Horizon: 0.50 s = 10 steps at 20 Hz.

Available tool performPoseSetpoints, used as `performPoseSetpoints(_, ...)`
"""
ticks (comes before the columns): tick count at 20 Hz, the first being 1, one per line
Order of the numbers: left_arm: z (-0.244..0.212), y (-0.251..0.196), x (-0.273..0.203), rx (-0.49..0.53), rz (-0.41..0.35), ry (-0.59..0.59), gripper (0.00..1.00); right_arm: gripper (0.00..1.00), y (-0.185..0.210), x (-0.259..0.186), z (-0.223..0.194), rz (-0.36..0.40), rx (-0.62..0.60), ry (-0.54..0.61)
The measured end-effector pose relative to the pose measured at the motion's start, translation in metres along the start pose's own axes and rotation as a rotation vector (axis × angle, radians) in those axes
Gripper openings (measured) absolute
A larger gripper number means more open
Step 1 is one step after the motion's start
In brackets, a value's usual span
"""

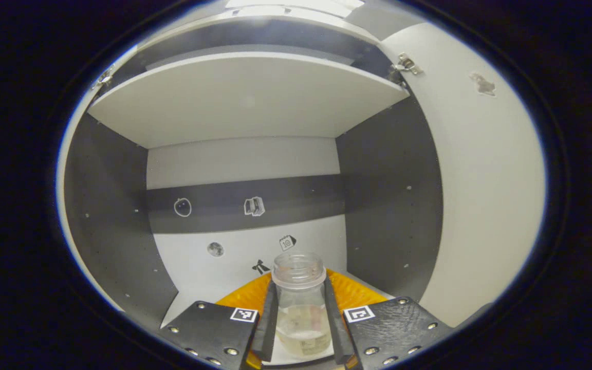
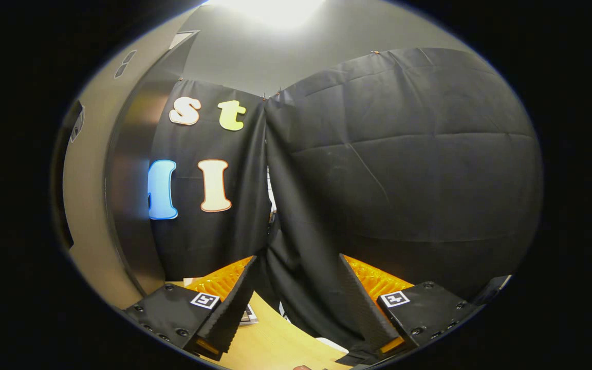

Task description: Grasp the bottle in the cabinet with the left hand and place it on the coaster, then close the right door with the right hand and the left door with the left hand.

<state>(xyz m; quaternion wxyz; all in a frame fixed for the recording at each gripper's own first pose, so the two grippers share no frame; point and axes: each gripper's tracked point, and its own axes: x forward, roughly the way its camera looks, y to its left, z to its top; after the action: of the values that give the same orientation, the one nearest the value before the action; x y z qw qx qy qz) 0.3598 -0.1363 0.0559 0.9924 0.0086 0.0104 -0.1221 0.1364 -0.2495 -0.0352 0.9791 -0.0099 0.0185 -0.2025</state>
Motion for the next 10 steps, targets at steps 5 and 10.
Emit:
performPoseSetpoints(5,0.009,-0.015,-0.041,-0.059,-0.11,-0.069,0.53,0.92,0.019,-0.009,0.0,0.047,0.005,0.007)
performPoseSetpoints(10,0.003,-0.02,-0.087,-0.063,-0.152,-0.082,0.53,0.92,0.035,-0.02,0.002,0.085,0.009,0.014)
